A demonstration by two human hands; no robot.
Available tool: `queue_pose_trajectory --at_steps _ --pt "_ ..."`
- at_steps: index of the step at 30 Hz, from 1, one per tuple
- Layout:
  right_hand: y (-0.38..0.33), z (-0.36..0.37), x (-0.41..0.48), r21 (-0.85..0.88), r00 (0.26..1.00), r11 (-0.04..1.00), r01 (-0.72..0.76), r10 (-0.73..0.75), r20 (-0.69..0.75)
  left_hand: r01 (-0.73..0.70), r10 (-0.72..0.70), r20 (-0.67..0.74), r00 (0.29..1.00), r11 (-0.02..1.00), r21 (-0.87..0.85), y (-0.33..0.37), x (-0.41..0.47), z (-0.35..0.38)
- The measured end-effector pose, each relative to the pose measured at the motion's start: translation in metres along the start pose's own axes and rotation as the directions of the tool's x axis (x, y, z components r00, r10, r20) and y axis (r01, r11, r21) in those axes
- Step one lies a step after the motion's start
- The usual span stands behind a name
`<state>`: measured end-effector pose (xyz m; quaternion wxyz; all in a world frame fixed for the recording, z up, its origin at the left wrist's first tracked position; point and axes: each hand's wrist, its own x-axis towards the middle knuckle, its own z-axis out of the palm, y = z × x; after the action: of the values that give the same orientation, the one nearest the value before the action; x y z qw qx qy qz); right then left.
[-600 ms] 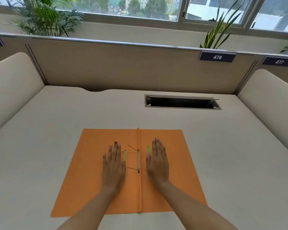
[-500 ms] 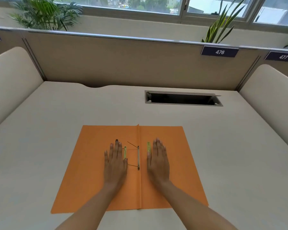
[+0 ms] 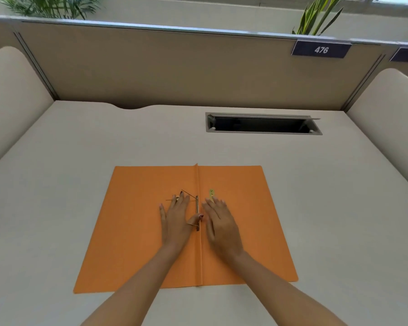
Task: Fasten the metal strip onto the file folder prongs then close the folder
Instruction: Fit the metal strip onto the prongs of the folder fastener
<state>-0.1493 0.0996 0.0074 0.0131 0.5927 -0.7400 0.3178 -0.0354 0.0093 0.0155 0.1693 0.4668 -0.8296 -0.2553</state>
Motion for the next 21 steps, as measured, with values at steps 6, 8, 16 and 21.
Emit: queue_pose_trajectory --at_steps 6,8,16,21 --pt "0.003 0.002 -0.003 0.012 0.989 0.989 0.144 -0.144 0.039 0.007 -0.007 -0.002 1.0 1.0 -0.005 0.0 0.002 0.004" --pt "0.004 0.003 -0.002 0.017 0.99 0.991 0.135 -0.136 0.038 0.002 -0.001 0.017 1.0 0.999 -0.04 0.0 0.003 0.003" --pt "0.006 0.006 -0.002 0.054 0.993 0.993 0.103 -0.106 0.054 -0.032 0.048 0.133 0.99 0.992 -0.121 -0.003 0.011 -0.004" --pt "0.003 0.006 0.001 0.065 0.996 0.995 0.071 -0.074 0.049 -0.041 0.059 0.161 0.985 0.993 -0.114 -0.003 0.014 -0.006"
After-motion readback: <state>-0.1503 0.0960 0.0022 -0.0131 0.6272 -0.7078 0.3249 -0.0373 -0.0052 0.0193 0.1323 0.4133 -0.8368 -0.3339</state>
